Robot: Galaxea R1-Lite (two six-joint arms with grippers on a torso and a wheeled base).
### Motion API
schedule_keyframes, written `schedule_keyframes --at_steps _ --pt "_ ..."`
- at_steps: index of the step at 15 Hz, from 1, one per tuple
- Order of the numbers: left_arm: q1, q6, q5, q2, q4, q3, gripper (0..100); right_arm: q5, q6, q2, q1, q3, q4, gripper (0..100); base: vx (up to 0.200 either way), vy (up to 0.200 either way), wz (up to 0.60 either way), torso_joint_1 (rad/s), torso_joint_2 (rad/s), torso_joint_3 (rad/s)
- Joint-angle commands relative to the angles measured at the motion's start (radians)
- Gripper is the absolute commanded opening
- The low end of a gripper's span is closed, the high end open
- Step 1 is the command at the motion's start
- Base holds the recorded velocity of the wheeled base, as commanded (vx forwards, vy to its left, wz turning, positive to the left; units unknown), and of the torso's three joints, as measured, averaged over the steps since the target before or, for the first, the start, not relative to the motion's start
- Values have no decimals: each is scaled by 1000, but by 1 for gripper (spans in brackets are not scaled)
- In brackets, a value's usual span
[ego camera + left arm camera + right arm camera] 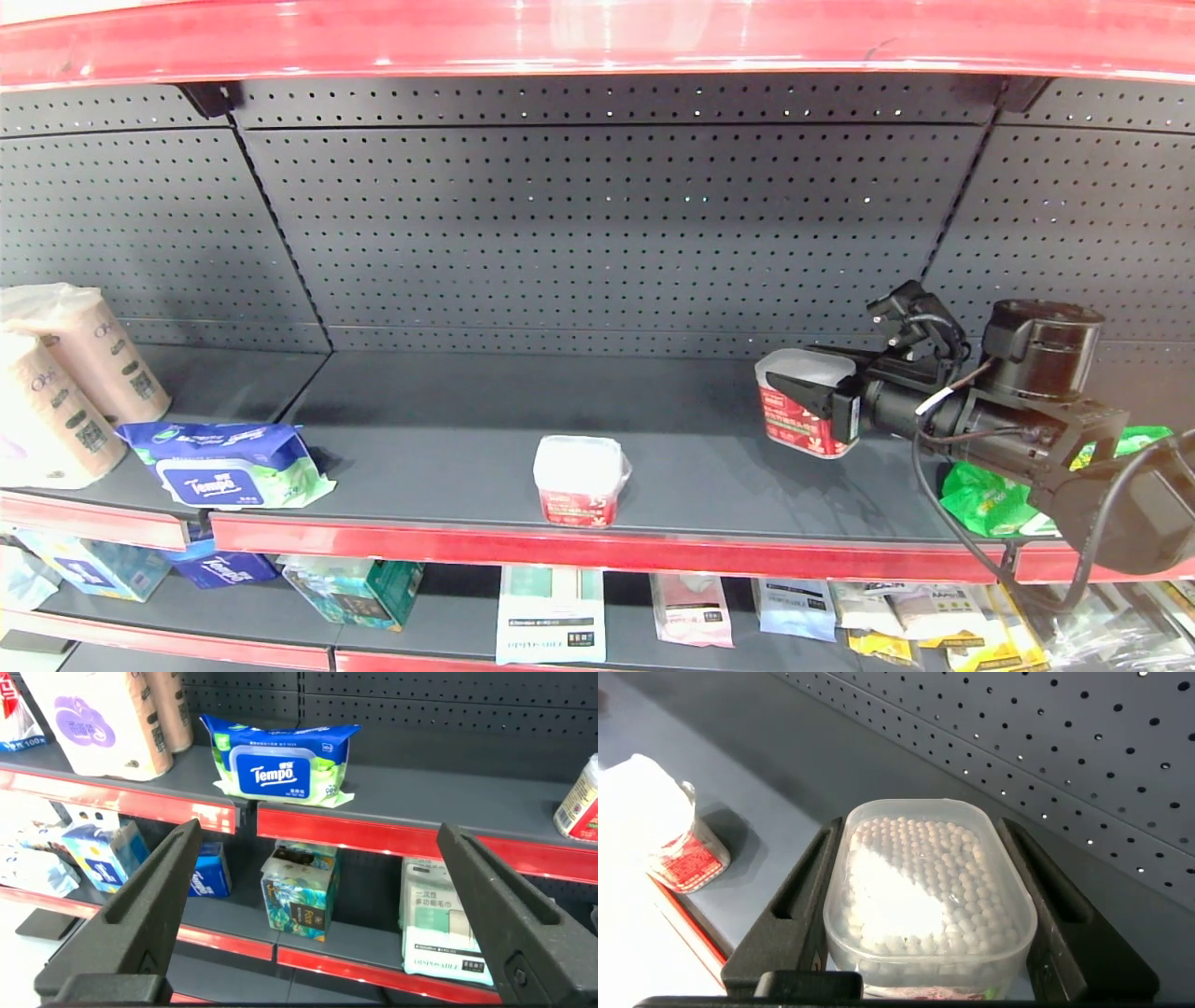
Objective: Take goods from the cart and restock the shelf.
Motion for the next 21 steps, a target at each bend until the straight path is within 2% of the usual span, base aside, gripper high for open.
schedule_keyframes --at_steps 1,7,10,15,21 --pt "1 0 0 1 0 0 100 1 0 -2 1 -3 0 0 0 0 0 0 0 0" --pt "1 0 0 1 0 0 100 27 -2 26 8 -32 2 0 0 0 0 0 0 0" --pt "1 0 0 1 0 0 100 36 -2 81 18 -87 2 0 0 0 0 0 0 0" --pt "1 0 0 1 0 0 100 145 6 222 37 -261 2 0 0 0 0 0 0 0" --pt "1 0 0 1 0 0 100 318 6 371 49 -397 -43 0 0 0 0 0 0 0"
